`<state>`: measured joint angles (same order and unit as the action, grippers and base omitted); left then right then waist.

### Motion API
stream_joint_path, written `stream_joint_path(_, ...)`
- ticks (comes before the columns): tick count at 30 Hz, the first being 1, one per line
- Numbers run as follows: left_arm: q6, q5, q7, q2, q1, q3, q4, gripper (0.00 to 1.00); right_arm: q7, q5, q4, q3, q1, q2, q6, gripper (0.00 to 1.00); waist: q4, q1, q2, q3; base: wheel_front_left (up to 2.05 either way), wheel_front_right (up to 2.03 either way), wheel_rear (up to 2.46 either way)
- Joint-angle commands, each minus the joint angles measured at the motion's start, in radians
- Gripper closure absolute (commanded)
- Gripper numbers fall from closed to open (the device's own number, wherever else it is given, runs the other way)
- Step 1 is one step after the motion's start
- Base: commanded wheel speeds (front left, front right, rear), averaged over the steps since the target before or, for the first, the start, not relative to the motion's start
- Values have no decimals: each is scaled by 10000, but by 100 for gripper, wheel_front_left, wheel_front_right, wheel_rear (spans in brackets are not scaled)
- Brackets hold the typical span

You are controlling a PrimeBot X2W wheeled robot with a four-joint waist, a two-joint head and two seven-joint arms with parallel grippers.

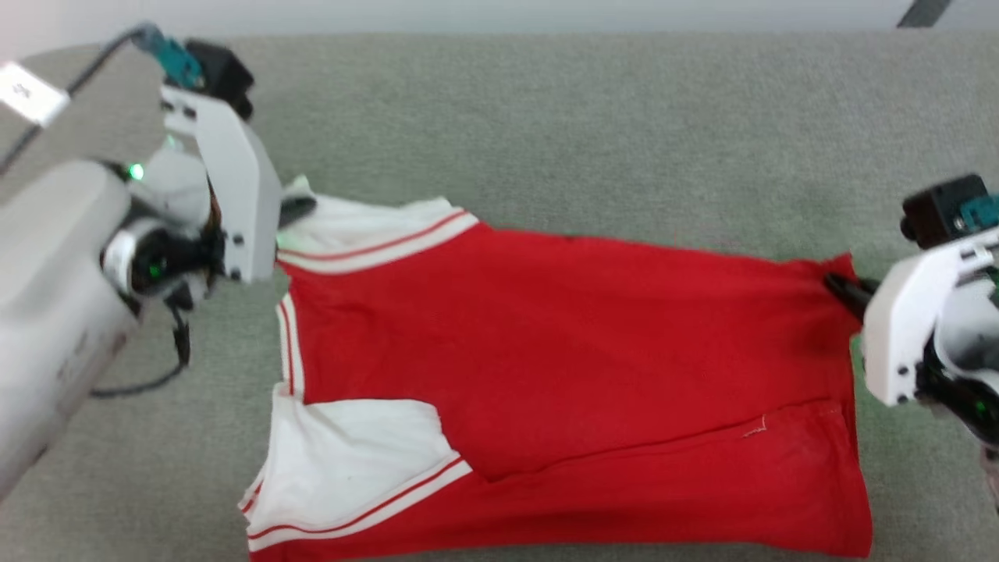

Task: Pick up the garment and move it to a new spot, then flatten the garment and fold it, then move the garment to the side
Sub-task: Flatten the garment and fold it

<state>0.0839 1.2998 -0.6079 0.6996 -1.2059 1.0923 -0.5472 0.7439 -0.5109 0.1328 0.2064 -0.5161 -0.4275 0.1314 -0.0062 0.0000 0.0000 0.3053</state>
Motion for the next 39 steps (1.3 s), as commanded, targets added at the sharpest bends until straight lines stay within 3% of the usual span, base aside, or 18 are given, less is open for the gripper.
stream_joint_path(1,-181,45,-18,212,276,-7,393,100,115,-39,-220,-156,289,-106,-16,100,282,0,0,-285,0,0,0)
stream_joint_path(9,-1933,535,-335,1910,2134,265,4101,100,1142,-155,-1671,-1046,2219,-277,-16,100,537,0,0,-586,0,0,0)
stream_joint_path(12,-2470,703,-314,2300,2785,427,5067,100,1526,-116,-1957,-1398,2785,-170,-16,100,598,0,0,-646,0,0,0)
stream_joint_path(16,-2819,977,-310,2363,3442,646,5382,100,2019,-145,-1988,-1433,3352,44,-16,100,612,0,0,-721,0,0,0)
stream_joint_path(19,-2682,1064,-151,2109,3780,802,5013,100,2159,-150,-1787,-1342,3456,210,-16,100,582,0,0,-806,0,0,0)
stream_joint_path(21,-2543,1011,-67,1910,3913,906,4573,96,2119,-102,-1590,-1263,3428,304,-16,100,557,0,0,-876,0,0,0)
stream_joint_path(22,-2474,960,-11,1801,3939,941,4360,85,2151,-180,-1456,-1191,3405,391,-16,100,545,0,0,-923,0,0,0)
stream_joint_path(23,-2422,969,119,1662,3973,909,4133,57,2166,-174,-1349,-1154,3388,408,-16,100,544,0,0,-973,0,0,0)
stream_joint_path(24,-2359,990,212,1552,4012,901,3972,33,2130,-136,-1245,-1133,3348,409,-16,84,543,0,0,-1023,0,0,0)
stream_joint_path(25,-2315,1041,279,1459,4078,896,3783,0,2078,-112,-1123,-1096,3300,444,-16,63,541,0,0,-1077,0,0,0)
stream_joint_path(26,-2247,1084,294,1379,4132,919,3652,0,2056,-122,-1043,-1049,3268,488,-16,5,539,0,0,-1141,0,0,0)
stream_joint_path(27,-2222,1062,381,1320,4141,910,3534,0,1976,-154,-1001,-1031,3237,506,-16,0,551,0,0,-1198,0,0,0)
stream_joint_path(34,-1997,1002,1330,1273,4516,701,3345,0,1707,-375,-819,-1216,3485,591,-17,0,690,0,0,-1715,0,0,0)
stream_joint_path(39,-1772,516,2910,1438,4986,454,3535,0,1503,-428,-927,-1656,3841,758,-17,0,804,0,0,-2075,0,0,0)
